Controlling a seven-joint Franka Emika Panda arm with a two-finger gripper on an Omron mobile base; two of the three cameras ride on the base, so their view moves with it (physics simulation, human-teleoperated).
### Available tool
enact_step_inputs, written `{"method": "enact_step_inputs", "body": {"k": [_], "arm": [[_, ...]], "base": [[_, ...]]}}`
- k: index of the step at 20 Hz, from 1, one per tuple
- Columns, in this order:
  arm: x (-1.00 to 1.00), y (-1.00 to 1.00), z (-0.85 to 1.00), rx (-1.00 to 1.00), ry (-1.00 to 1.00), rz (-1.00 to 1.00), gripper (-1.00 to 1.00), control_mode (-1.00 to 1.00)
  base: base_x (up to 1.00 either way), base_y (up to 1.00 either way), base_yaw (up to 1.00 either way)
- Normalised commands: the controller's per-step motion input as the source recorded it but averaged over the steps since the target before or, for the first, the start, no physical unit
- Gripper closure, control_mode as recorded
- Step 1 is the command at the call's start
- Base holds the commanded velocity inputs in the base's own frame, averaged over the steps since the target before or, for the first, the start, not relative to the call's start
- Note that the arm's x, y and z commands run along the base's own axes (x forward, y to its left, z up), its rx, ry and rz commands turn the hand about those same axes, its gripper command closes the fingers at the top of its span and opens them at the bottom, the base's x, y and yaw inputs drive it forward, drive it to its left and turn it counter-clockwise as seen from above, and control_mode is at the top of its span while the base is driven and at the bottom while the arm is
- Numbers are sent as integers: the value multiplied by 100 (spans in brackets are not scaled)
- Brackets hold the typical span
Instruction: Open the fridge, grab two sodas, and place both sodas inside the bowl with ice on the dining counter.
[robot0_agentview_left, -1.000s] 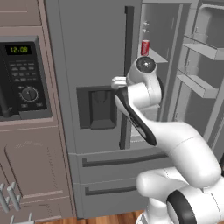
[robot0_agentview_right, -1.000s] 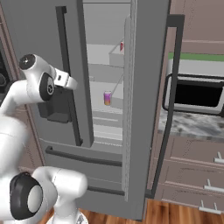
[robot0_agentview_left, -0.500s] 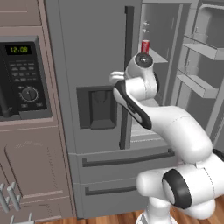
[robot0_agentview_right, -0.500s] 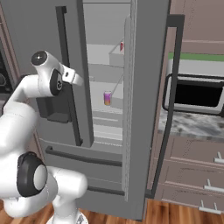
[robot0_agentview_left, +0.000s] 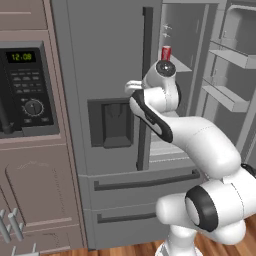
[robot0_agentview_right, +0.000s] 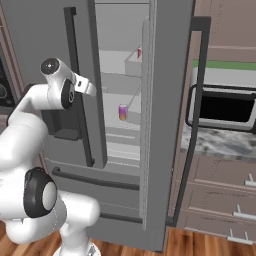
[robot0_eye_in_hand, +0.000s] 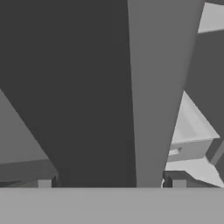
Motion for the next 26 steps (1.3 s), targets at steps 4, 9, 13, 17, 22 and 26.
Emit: {"method": "enact_step_inputs", "body": {"k": [4, 9, 13, 17, 22, 26], "arm": [[18, 1, -36, -5, 3, 1, 100, -100], [4, 9, -10, 0, 0, 1, 100, -100], [-24, 28, -3, 0, -2, 10, 100, -100], [-68, 33, -10, 0, 0, 19, 100, -100], [-75, 50, -14, 0, 0, 18, 100, -100], [-76, 77, -19, 0, 0, 13, 100, -100]], "base": [[0, 0, 0], [0, 0, 0], [0, 0, 0], [0, 0, 0], [0, 0, 0], [0, 0, 0]]}}
